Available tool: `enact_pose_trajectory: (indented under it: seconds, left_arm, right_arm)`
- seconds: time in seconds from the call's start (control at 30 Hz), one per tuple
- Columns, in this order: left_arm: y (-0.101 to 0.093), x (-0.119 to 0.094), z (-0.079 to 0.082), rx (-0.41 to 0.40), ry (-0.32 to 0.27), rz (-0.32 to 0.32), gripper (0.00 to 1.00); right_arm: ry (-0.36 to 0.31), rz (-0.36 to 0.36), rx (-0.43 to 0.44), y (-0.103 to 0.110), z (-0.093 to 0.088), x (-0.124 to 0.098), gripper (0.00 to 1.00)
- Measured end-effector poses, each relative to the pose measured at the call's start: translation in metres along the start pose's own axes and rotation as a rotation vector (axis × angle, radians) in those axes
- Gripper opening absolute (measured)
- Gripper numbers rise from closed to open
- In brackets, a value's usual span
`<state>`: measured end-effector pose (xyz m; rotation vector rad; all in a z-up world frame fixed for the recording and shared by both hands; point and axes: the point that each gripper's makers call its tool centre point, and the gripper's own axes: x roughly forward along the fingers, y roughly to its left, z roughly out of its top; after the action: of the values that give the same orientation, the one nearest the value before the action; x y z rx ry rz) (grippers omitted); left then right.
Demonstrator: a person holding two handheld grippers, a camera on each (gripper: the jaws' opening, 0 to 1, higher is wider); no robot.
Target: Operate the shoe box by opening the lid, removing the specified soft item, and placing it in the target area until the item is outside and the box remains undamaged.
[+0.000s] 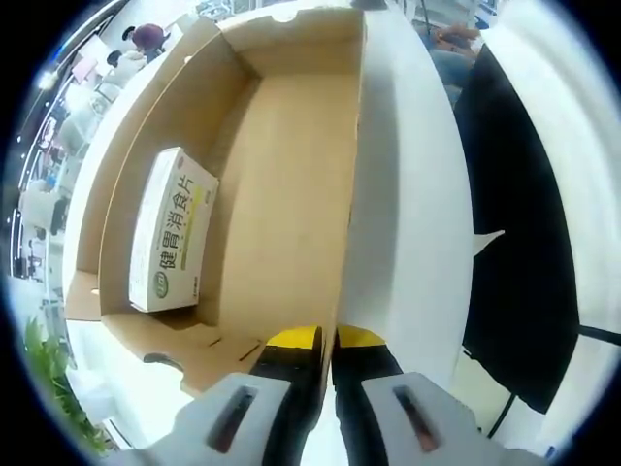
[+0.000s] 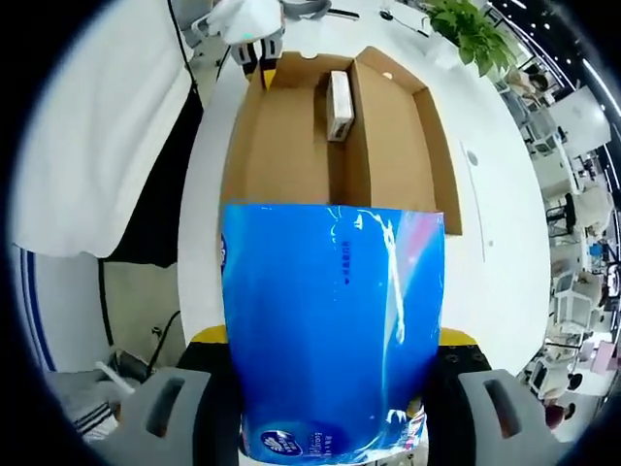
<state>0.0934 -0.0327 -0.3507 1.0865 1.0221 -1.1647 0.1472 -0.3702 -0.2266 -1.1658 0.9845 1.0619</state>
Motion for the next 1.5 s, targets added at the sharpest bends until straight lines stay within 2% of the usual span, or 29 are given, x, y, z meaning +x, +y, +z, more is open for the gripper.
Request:
enact_pose_trajectory:
  seconds: [0.17, 0.33, 0.6, 1.0, 1.23, 1.5]
  left_arm:
    - [0.0, 0.0, 0.0, -0.001, 0.0, 0.0, 0.03]
    - [0.0, 0.0, 0.0, -0.002, 0.0, 0.0, 0.03]
    - [0.0, 0.0, 0.0, -0.003, 0.0, 0.0, 0.03]
    - [0.0, 0.0, 0.0, -0.005, 0.002, -0.002, 0.03]
    - [0.0, 0.0, 0.0, -0.006, 0.002, -0.004, 0.03]
    - [0.0, 0.0, 0.0, -0.007, 0.004, -0.007, 0.03]
  right_arm:
    - [-0.016, 0.017, 0.011, 0.002, 0.0, 0.007, 0.76]
    - [0.004, 0.041, -0.018, 0.009, -0.004, 0.017, 0.76]
    - [0.006, 0.08, -0.005, 0.021, -0.005, 0.032, 0.76]
    - [0.007, 0.101, -0.025, 0.028, -0.007, 0.051, 0.76]
    - [0.02, 0.1, -0.007, 0.028, -0.013, 0.062, 0.76]
    - [0.025, 0.1, -0.046, 0.03, -0.02, 0.07, 0.76]
